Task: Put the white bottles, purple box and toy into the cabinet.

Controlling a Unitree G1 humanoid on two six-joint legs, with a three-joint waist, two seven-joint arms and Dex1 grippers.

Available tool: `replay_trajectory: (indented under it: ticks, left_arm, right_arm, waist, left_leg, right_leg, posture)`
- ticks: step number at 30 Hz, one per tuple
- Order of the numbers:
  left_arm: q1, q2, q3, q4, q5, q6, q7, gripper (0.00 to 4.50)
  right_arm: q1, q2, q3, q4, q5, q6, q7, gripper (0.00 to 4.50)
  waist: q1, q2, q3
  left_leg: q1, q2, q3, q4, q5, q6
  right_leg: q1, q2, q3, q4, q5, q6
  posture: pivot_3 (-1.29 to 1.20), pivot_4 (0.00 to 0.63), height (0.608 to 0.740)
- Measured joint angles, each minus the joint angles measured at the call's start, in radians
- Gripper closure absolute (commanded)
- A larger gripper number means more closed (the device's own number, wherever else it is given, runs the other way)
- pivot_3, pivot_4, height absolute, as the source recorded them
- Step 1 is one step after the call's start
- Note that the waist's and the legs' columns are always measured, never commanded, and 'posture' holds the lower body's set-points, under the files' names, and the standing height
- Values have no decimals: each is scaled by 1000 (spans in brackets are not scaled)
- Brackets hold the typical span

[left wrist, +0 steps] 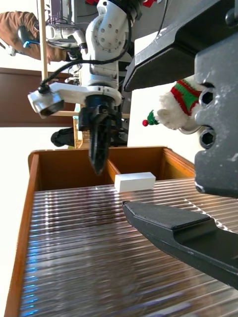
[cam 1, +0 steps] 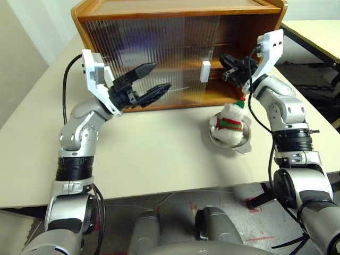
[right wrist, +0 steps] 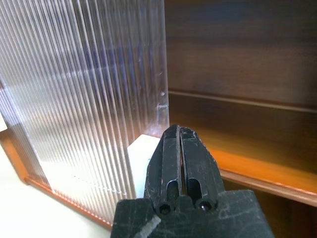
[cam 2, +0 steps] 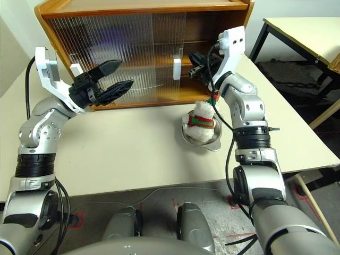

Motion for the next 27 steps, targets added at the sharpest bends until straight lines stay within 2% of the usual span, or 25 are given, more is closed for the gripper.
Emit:
replay_trajectory:
  ticks: [10, 27]
  left_arm:
    - [4, 7, 5, -7, 0, 4, -3, 0]
    - [27, 13, 16, -18, 0, 12, 21, 0]
  right_arm:
    - [-38, 41, 28, 217, -29, -86, 8, 4457]
    - [-119, 133, 61, 265, -30, -90, 94, 4457]
  waist:
    - [0, 0, 0]
    - [1, 0, 0]
  left_leg:
    - [0, 0, 0, -1, 0, 0]
    - [0, 0, 0, -1, 0, 0]
  right_leg:
    - [0, 0, 0, 0, 0, 0]
    - [0, 1, 1, 0, 0, 0]
  posture:
    - [53, 0, 740]
    - [67, 0, 740]
